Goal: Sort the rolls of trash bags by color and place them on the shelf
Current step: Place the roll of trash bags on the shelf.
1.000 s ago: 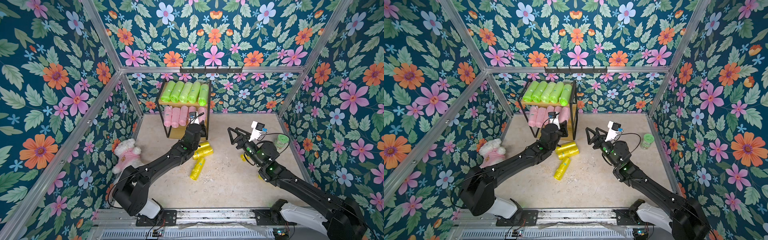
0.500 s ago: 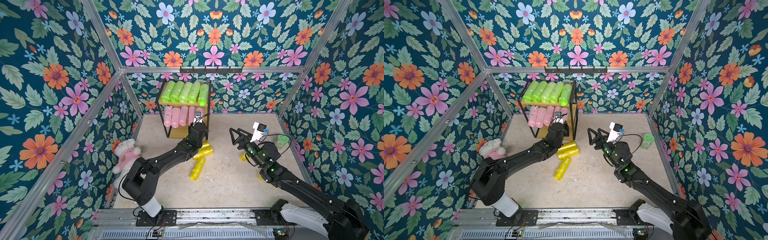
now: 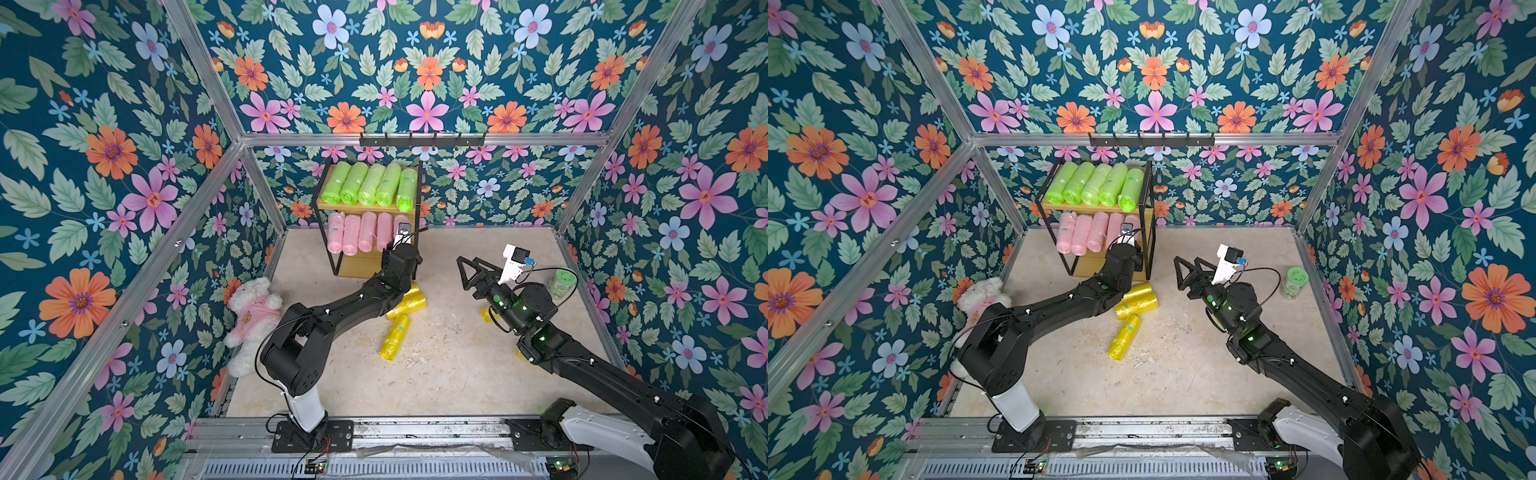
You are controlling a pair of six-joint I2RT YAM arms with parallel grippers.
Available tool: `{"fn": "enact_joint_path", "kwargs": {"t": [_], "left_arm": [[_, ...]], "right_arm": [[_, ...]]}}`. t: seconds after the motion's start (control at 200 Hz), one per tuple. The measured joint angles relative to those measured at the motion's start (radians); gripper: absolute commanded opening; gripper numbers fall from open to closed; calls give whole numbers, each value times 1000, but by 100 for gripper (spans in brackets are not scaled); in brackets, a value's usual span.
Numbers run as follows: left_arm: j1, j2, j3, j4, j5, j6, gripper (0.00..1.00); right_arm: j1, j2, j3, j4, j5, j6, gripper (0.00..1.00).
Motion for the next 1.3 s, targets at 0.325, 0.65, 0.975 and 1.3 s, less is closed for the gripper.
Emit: {"fn": "enact_joint_path", "kwargs": {"t": [0.325,0.65,0.975,1.3], "left_arm": [[23,68,37,41,0,51,48],[33,92,52,59,18,71,60],[33,28,14,43,63,30,70],[31,-114,-101,0,127,-35,74]], "right_arm": [[-1,4,0,0,0,0,87],[-1,4,-10,-1,0,3,87],[-1,20,-11,0,-9,15,87],[-2,24,-28,-1,-15,25,87]]}}
